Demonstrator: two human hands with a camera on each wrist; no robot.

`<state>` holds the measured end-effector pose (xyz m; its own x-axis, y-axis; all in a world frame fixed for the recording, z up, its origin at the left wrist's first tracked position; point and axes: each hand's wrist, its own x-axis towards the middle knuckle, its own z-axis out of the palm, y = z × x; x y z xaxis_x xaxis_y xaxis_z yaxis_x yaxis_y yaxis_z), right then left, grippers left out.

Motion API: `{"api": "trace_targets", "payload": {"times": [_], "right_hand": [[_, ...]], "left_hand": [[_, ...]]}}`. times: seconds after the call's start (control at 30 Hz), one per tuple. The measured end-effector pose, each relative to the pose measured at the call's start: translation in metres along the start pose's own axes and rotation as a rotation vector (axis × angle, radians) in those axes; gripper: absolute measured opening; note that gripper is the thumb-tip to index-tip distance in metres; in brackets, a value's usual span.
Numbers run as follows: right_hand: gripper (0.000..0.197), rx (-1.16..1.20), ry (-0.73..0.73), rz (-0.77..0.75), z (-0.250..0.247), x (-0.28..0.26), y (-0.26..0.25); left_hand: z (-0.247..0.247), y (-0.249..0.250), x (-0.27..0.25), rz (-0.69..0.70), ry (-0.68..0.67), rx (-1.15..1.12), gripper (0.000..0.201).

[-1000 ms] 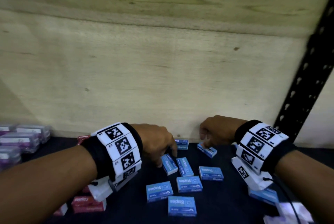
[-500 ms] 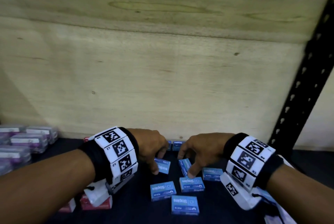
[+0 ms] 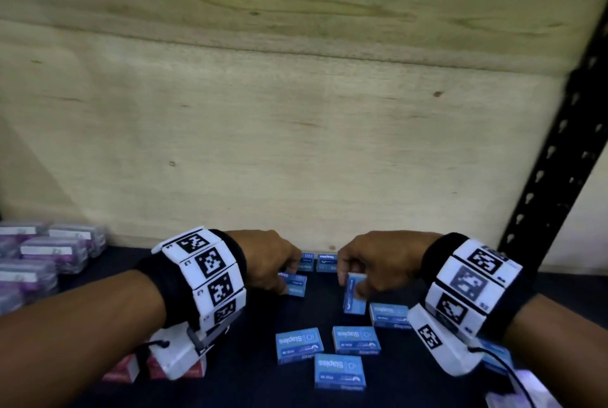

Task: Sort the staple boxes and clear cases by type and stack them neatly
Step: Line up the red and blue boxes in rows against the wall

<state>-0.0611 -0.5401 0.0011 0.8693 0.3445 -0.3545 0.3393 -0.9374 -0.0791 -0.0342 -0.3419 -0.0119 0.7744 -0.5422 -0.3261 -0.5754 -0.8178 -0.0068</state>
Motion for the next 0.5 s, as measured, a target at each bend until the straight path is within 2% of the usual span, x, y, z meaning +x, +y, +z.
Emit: {"api": "trace_targets", "payload": {"times": [0.17,0.27,0.5], "right_hand": [[0.019,0.090,0.096,0.004,0.000,-0.001,0.007],[0.021,0.120,0.072,0.051,0.005,0.000,0.010],[0.032,0.006,0.041,0.115,0.008,-0.002,0.010]], "left_hand": [[-0.001,0.002,0.000,-0.028,-0.015,0.030,0.031],[-0.002,0.004,0.000,-0.024,-0.022,0.041,0.034],[-0.003,0.010,0.005,-0.023,-0.036,0.076,0.034]]}}
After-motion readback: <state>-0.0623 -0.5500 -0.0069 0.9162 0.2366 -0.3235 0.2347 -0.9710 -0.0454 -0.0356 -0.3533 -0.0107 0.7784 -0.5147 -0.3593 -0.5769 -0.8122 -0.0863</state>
